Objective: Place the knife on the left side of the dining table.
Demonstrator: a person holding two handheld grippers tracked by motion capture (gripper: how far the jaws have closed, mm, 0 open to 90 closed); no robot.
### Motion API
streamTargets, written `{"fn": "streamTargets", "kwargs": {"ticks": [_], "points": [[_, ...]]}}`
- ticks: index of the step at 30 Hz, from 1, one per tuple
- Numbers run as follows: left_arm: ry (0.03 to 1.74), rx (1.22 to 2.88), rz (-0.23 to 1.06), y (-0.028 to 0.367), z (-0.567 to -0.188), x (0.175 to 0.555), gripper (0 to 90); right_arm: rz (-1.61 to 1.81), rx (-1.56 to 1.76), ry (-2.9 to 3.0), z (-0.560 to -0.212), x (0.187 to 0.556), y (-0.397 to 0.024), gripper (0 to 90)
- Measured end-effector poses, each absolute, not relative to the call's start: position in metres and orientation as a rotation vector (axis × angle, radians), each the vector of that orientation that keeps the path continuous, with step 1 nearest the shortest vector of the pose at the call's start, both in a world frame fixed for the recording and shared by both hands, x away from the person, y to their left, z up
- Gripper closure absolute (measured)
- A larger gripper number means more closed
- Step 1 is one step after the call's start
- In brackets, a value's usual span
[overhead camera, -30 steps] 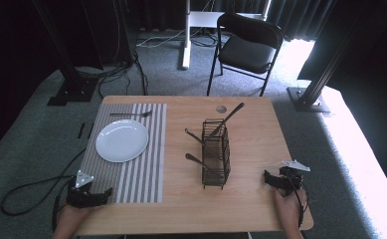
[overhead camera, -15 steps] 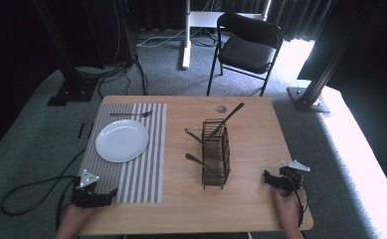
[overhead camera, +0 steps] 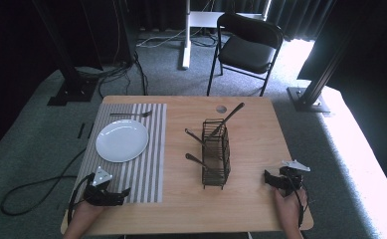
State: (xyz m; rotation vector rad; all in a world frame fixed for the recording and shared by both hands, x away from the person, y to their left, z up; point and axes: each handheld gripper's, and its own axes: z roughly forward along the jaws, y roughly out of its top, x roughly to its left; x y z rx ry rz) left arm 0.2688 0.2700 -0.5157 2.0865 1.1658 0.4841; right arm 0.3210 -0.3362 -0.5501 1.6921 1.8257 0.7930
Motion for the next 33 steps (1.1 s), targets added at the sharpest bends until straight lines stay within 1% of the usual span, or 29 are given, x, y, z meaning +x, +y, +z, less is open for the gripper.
{"fn": "streamTargets", "kwargs": {"ticks": [9, 18, 25, 30, 33], "points": [[1.062, 2.067, 0.463, 0.246, -0.496, 0.267, 4.2, 0.793, 1.692, 1.826, -0.55, 0.321, -0.336, 11.6], [0.974, 2.084, 0.459, 0.223, -0.483, 0.266, 4.2, 0.793, 1.693, 1.825, -0.55, 0.321, -0.336, 11.6], [0.92, 2.059, 0.436, 0.21, -0.472, 0.265, 4.9, 0.793, 1.692, 1.826, -0.55, 0.321, -0.336, 11.6], [0.881, 2.044, 0.458, 0.198, -0.462, 0.262, 4.9, 0.793, 1.693, 1.825, -0.55, 0.321, -0.336, 11.6], [0.862, 2.035, 0.444, 0.193, -0.459, 0.261, 5.0, 0.793, 1.693, 1.825, -0.55, 0.321, -0.336, 11.6]]}}
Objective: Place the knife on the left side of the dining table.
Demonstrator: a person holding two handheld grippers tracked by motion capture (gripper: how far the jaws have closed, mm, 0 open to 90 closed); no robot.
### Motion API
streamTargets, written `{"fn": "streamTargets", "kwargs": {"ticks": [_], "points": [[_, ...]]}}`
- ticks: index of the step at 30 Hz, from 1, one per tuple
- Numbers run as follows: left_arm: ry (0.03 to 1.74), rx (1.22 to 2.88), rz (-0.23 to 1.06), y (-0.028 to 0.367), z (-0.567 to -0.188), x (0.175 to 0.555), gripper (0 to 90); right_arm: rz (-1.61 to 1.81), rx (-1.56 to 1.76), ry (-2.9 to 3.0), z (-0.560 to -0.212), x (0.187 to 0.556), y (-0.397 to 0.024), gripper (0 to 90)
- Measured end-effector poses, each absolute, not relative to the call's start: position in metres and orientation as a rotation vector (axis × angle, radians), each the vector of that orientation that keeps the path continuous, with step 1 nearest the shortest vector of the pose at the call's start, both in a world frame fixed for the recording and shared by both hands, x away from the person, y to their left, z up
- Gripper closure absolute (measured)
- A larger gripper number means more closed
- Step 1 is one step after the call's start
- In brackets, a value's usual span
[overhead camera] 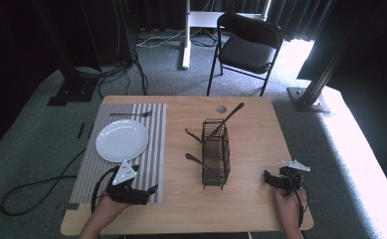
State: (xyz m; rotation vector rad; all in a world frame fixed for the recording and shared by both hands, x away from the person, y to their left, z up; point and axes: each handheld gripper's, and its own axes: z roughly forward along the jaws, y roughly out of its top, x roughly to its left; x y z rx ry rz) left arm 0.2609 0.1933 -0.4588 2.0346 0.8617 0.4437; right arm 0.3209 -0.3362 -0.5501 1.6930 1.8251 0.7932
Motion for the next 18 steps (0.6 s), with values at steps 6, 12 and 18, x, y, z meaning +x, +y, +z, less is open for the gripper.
{"fn": "streamTargets", "kwargs": {"ticks": [6, 12, 18], "points": [[0.791, 2.053, 0.428, 0.17, -0.447, 0.26, 4.9, 0.793, 1.692, 1.826, -0.55, 0.321, -0.336, 11.6], [0.759, 2.045, 0.417, 0.157, -0.436, 0.262, 4.9, 0.793, 1.693, 1.825, -0.55, 0.321, -0.336, 11.6], [0.754, 2.031, 0.406, 0.147, -0.426, 0.265, 5.0, 0.792, 1.693, 1.826, -0.55, 0.321, -0.336, 11.6]]}}
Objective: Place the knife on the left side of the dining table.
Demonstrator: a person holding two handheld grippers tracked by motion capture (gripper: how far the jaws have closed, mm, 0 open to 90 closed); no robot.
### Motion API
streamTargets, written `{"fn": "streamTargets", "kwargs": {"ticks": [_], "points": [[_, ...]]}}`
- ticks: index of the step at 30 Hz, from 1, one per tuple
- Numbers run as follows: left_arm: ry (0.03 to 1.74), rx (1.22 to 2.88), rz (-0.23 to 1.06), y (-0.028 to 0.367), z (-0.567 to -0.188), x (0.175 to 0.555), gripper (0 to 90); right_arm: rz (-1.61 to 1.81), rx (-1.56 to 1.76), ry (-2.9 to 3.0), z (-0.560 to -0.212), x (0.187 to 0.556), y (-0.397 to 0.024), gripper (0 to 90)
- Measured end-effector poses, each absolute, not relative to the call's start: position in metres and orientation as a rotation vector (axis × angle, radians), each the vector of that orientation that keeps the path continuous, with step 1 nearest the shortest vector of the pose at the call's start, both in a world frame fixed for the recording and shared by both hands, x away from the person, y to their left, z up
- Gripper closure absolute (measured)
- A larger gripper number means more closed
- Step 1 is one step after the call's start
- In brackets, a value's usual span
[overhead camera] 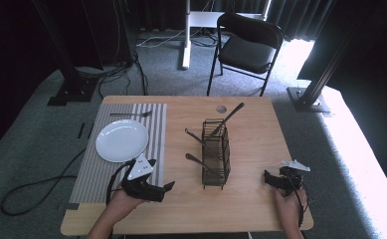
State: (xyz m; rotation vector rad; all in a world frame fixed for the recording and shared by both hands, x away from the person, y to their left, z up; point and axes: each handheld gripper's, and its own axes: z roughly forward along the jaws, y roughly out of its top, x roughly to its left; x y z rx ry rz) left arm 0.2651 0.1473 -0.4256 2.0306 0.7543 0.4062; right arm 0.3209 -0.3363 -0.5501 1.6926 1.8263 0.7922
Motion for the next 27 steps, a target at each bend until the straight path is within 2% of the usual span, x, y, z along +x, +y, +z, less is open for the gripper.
{"fn": "streamTargets", "kwargs": {"ticks": [7, 27], "points": [[0.764, 2.015, 0.435, 0.132, -0.415, 0.269, 4.9, 0.794, 1.692, 1.825, -0.55, 0.321, -0.336, 11.6], [0.711, 1.958, 0.389, 0.093, -0.394, 0.277, 5.0, 0.793, 1.691, 1.825, -0.55, 0.321, -0.336, 11.7]]}}
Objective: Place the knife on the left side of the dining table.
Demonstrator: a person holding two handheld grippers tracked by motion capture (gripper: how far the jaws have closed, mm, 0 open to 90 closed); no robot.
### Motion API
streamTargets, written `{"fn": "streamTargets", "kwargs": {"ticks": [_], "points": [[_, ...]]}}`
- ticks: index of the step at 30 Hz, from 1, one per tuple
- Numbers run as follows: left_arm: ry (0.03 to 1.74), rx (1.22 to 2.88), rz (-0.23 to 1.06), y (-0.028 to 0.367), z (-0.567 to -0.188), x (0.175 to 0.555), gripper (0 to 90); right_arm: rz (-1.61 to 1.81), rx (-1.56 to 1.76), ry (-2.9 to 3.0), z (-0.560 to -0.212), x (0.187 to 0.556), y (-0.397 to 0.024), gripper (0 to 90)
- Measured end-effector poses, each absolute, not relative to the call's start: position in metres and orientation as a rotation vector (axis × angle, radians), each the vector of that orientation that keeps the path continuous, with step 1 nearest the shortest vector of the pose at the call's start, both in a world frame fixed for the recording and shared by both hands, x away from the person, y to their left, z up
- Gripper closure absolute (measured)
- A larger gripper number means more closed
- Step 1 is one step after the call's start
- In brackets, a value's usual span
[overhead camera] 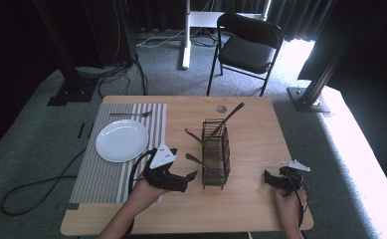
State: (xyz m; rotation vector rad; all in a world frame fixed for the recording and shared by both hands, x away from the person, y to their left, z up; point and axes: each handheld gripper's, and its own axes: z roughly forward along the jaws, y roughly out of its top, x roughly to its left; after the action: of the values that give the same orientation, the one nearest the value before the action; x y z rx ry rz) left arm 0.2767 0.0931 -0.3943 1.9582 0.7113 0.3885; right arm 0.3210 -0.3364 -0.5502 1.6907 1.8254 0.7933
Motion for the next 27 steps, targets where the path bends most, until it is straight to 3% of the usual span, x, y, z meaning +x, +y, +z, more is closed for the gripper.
{"fn": "streamTargets", "kwargs": {"ticks": [6, 8, 9, 10, 14, 22, 27], "points": [[0.724, 1.942, 0.386, 0.084, -0.3922, 0.2776, 7.8, 0.793, 1.691, 1.824, -0.5502, 0.321, -0.3364, 11.8], [0.728, 1.926, 0.372, 0.0825, -0.3924, 0.2782, 14.9, 0.793, 1.691, 1.824, -0.5502, 0.321, -0.3364, 11.9], [0.736, 1.917, 0.37, 0.0823, -0.3924, 0.2785, 23.0, 0.793, 1.691, 1.824, -0.5502, 0.321, -0.3364, 11.9], [0.751, 1.911, 0.368, 0.0822, -0.3924, 0.2791, 23.0, 0.793, 1.691, 1.824, -0.5502, 0.321, -0.3364, 11.9], [0.752, 1.891, 0.342, 0.0837, -0.394, 0.2809, 45.3, 0.793, 1.694, 1.819, -0.5501, 0.3207, -0.3366, 12.9], [0.768, 1.882, 0.337, 0.0829, -0.3978, 0.283, 72.4, 0.793, 1.694, 1.818, -0.5501, 0.3207, -0.3366, 13.0], [0.76, 1.886, 0.331, 0.0823, -0.3967, 0.2842, 74.8, 0.793, 1.694, 1.818, -0.5501, 0.3207, -0.3366, 13.1]]}}
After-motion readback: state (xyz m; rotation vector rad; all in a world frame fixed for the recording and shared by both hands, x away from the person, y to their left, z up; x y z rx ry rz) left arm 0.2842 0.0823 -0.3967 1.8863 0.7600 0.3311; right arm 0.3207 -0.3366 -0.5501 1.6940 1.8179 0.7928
